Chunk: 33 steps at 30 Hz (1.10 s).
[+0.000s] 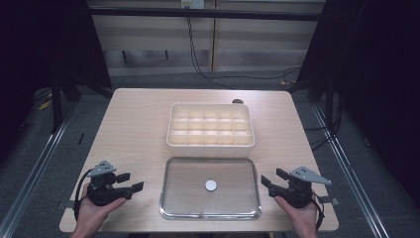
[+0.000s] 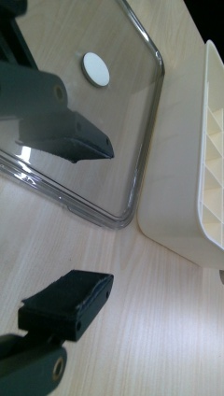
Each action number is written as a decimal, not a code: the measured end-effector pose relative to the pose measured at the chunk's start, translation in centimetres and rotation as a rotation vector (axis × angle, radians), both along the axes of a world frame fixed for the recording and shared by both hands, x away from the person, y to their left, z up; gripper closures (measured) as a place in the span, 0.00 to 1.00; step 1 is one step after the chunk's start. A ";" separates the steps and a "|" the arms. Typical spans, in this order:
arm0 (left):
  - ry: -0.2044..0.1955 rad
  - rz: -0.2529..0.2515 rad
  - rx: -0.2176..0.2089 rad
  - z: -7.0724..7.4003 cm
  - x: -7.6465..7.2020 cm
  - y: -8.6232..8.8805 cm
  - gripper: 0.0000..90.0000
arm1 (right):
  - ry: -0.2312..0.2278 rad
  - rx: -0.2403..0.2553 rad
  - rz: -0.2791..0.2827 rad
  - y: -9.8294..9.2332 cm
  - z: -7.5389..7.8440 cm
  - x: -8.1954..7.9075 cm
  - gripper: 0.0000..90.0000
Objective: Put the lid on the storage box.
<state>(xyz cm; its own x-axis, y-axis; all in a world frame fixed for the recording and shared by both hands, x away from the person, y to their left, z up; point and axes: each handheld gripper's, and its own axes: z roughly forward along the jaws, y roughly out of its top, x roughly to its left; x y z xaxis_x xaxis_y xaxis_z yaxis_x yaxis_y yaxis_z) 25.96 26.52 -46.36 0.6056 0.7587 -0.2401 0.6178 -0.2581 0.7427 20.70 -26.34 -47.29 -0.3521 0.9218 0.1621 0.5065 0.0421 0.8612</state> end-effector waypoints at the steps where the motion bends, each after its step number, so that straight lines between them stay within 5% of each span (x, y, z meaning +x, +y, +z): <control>1: 0.000 0.000 0.000 0.0 0.0 0.0 0.36 | -0.004 -0.001 -0.001 0.0 0.1 0.0 0.38; 11: 0.008 -0.014 0.001 0.2 -0.1 0.1 0.36 | 0.030 -0.009 0.028 0.5 0.5 -0.4 0.46; 19: 0.013 -0.048 -0.002 0.4 0.2 -1.1 0.37 | 0.130 0.030 0.131 1.5 2.1 -0.1 0.45; 33: 0.039 -0.046 0.015 -0.1 1.3 -1.8 0.34 | 0.259 0.025 0.172 1.7 2.2 3.9 0.43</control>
<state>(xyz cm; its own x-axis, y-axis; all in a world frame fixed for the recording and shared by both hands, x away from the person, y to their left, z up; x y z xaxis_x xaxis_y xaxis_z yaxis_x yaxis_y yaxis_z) 27.30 24.74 -46.44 0.6301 0.7342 -0.2529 0.6338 -0.2981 0.7137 24.65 -24.65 -45.12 -0.4467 0.8469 0.2884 0.6962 0.1266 0.7066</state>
